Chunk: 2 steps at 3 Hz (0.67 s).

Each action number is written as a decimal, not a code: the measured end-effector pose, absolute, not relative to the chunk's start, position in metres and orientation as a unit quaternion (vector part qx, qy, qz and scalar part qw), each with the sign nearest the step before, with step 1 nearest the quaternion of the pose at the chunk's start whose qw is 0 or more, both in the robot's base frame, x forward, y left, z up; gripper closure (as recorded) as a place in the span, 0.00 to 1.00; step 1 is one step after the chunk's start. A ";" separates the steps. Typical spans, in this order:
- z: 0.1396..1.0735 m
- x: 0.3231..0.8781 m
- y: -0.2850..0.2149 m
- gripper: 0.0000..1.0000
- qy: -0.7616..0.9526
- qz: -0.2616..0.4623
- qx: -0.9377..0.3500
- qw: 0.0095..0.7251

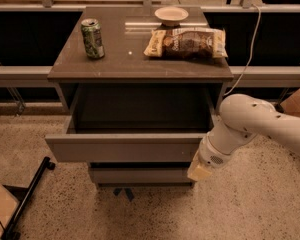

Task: Close top drawer

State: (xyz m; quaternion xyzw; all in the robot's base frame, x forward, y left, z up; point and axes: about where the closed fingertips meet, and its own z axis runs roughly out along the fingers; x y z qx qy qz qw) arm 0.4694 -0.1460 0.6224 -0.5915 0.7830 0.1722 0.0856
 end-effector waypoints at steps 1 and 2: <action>0.622 0.470 -0.146 1.00 0.783 0.172 -0.592 0.086; 0.633 0.496 -0.137 1.00 0.777 0.151 -0.598 0.124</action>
Offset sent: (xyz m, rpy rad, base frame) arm 0.0693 0.0224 0.0328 0.0364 -0.2329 -0.0050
